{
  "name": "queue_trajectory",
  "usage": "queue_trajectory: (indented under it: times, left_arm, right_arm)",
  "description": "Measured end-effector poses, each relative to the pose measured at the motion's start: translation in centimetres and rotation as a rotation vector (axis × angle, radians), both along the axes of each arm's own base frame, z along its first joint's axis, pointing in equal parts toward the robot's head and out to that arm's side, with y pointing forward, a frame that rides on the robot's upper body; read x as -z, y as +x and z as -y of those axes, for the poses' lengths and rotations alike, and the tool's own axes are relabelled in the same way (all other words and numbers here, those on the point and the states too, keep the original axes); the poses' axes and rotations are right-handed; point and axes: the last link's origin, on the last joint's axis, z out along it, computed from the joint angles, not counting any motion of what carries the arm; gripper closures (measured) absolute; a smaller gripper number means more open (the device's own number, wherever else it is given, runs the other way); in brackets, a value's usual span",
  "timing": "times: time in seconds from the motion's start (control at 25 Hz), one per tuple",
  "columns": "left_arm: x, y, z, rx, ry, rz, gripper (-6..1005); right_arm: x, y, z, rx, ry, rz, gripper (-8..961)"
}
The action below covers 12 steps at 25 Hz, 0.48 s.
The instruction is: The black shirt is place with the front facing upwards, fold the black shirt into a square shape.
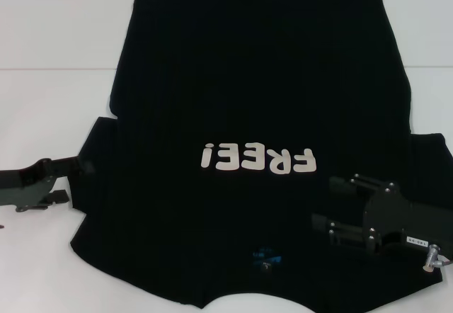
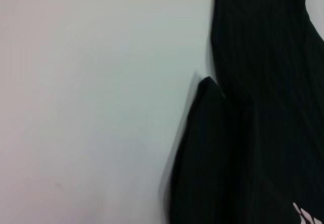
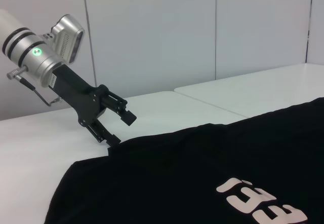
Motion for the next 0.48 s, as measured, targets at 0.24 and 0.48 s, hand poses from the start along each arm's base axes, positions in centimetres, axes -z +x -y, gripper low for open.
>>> queue_trajectory:
  times: [0.24,0.48]
  left_arm:
    - [-0.06,-0.12,0.11,-0.002,-0.002,-0.002,65]
    - [0.00,-0.14,0.12,-0.002,-0.005,-0.006,65]
  right_arm:
    - [0.00,-0.01,-0.01,0.000,0.000,0.000,147]
    - [0.00,-0.01,-0.02,0.000,0.000,0.000,147]
